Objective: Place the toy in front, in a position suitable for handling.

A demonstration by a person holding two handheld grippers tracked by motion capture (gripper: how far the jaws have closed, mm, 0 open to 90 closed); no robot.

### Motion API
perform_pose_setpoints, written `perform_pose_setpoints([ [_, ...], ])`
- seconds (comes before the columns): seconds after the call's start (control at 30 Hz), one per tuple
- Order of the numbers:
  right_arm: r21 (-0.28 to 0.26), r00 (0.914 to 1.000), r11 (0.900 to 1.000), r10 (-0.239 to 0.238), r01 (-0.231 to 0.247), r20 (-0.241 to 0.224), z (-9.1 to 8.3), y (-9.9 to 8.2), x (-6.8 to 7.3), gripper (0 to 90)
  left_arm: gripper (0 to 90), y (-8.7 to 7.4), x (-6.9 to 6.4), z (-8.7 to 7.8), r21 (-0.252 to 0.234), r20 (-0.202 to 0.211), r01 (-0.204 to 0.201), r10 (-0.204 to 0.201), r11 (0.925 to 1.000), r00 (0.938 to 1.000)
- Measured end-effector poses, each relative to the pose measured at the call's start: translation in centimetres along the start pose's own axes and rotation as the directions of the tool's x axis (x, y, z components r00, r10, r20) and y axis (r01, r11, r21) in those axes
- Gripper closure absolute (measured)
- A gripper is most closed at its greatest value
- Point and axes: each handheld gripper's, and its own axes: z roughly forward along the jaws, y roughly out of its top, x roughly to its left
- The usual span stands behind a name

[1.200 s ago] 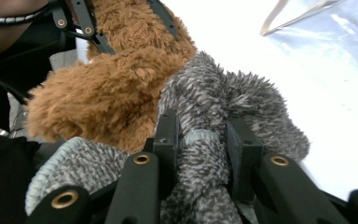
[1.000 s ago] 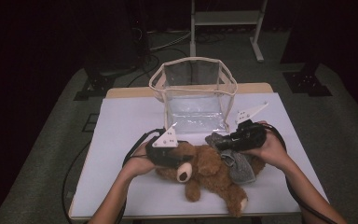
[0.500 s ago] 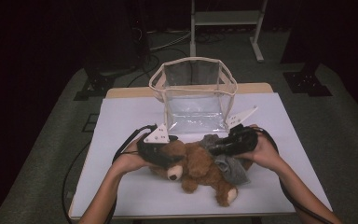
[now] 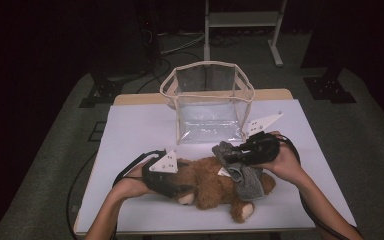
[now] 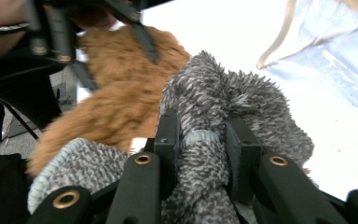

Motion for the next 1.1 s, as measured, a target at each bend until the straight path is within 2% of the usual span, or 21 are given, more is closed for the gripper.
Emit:
perform_pose_setpoints([
  [0.07, 0.037, 0.9998, 0.9993, 0.006, -0.005, -0.018, 1.2, -0.5, -0.1, 69.2, 27.8, 0.0, -0.1, -0.1, -0.001, 0.000, -0.005, 0.005, 1.0000, 1.0000],
  [0.13, 0.048, 0.9989, 0.9988, 0.016, -0.014, -0.045, 2.3, -1.3, 0.3, 69.6, 20.9, 0.1, 0.2, 0.0, -0.008, 0.011, 0.029, -0.029, 0.9995, 0.9995],
  [0.17, 0.041, 0.9988, 0.9990, 0.019, -0.017, -0.046, 2.4, -1.5, 0.4, 69.7, 18.6, 0.1, 0.5, -0.1, -0.025, 0.026, 0.059, -0.059, 0.9979, 0.9979],
  [0.23, 0.027, 0.9990, 0.9995, 0.016, -0.015, -0.041, 2.2, -2.0, 0.7, 69.8, 15.7, 0.2, 0.8, -0.1, -0.045, 0.050, 0.092, -0.089, 0.9948, 0.9948],
  [0.4, 0.019, 0.9992, 0.9998, -0.002, 0.003, -0.040, 1.7, -2.6, 1.6, 69.9, 11.1, 0.7, 1.2, -0.1, -0.030, 0.032, 0.096, -0.095, 0.9949, 0.9949],
  [0.43, 0.017, 0.9985, 0.9997, -0.015, 0.016, -0.052, 1.6, -2.6, 2.1, 69.9, 14.6, 0.7, 1.2, 0.1, -0.012, 0.028, 0.096, -0.096, 0.9953, 0.9950],
  [0.47, 0.020, 0.9982, 0.9996, -0.020, 0.021, -0.057, 1.6, -2.5, 2.3, 69.8, 18.2, 0.5, 1.1, 0.6, 0.027, 0.056, 0.082, -0.083, 0.9963, 0.9950],
  [0.6, 0.017, 0.9982, 0.9992, -0.037, 0.037, -0.047, 1.0, -1.5, 2.4, 69.3, 28.8, 0.2, 0.0, 0.7, 0.029, 0.066, 0.039, -0.041, 0.9988, 0.9970],
  [0.7, -0.014, 0.9990, 0.9993, -0.035, 0.034, -0.027, 0.9, -0.8, 2.1, 68.8, 29.2, -0.1, -0.4, 0.5, 0.024, 0.064, 0.021, -0.023, 0.9995, 0.9977],
  [0.77, -0.002, 0.9988, 0.9996, -0.028, 0.028, -0.040, 1.6, -0.9, 2.0, 68.6, 27.7, -0.2, -0.4, 0.4, 0.019, 0.061, 0.022, -0.023, 0.9996, 0.9978],
  [0.87, 0.009, 0.9987, 0.9994, -0.032, 0.032, -0.040, 2.3, -1.3, 2.1, 69.1, 17.9, -0.3, -0.1, 0.4, 0.010, 0.064, 0.042, -0.043, 0.9990, 0.9970],
  [0.9, 0.007, 0.9988, 0.9997, -0.022, 0.023, -0.043, 2.7, -1.8, 2.2, 69.5, 14.5, -0.1, 0.3, 0.6, 0.014, 0.054, 0.071, -0.071, 0.9974, 0.9960],
  [0.93, 0.005, 0.9989, 0.9998, -0.019, 0.019, -0.044, 2.6, -2.1, 2.2, 69.6, 11.2, -0.1, 0.4, 0.6, 0.020, 0.044, 0.073, -0.074, 0.9971, 0.9963],
  [1.1, -0.002, 0.9987, 1.0000, 0.000, 0.000, -0.051, 2.0, -3.0, 1.9, 69.9, 8.5, -0.4, 0.9, -0.7, -0.001, 0.023, 0.123, -0.123, 0.9924, 0.9921],
])
